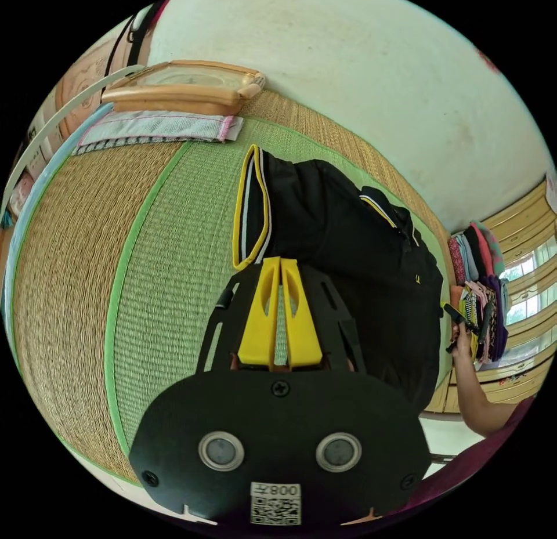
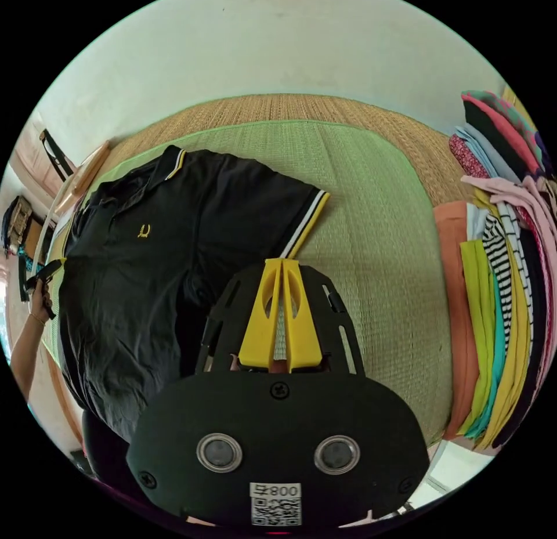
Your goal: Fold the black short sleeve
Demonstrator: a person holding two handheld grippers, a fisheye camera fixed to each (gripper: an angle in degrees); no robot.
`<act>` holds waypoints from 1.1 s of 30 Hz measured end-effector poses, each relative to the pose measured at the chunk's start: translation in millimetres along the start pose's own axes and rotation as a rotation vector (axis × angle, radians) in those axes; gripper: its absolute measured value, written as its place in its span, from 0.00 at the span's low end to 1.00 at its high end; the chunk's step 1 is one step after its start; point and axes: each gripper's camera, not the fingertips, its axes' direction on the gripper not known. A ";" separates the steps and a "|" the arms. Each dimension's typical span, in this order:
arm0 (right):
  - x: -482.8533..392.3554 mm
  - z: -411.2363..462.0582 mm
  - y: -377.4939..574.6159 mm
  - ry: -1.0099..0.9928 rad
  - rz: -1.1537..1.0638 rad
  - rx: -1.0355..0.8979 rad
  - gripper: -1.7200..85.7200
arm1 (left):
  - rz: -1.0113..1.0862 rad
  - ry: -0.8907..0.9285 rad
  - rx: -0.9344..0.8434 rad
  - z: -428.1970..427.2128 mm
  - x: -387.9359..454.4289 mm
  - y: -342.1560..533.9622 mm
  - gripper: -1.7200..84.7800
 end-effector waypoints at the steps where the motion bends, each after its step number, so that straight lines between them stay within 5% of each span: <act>1: -3.8 -0.3 3.4 0.007 0.013 0.012 0.02 | 0.025 0.004 0.019 0.5 7.5 8.5 0.02; 5: -39.8 -8.5 -13.0 -0.092 -0.039 0.129 0.02 | 0.105 0.074 0.102 3.6 39.2 16.5 0.02; 14: -152.9 77.2 -95.1 -0.153 -0.205 0.055 0.02 | 0.201 0.152 0.015 115.0 120.5 -12.1 0.02; 21: -180.8 119.4 -121.3 -0.118 -0.196 0.041 0.02 | 0.153 -0.065 0.013 164.7 129.3 -30.7 0.02; 25: -196.6 130.7 -142.5 -0.093 -0.219 0.014 0.02 | 0.082 -0.037 0.051 161.4 124.3 -20.0 0.02; 30: -199.8 131.6 -122.9 -0.131 -0.213 0.043 0.02 | 0.238 0.192 0.020 152.9 156.1 34.4 0.02; 33: -199.9 131.3 -111.0 -0.153 -0.208 0.051 0.02 | 0.268 0.167 -0.068 175.3 181.3 32.5 0.02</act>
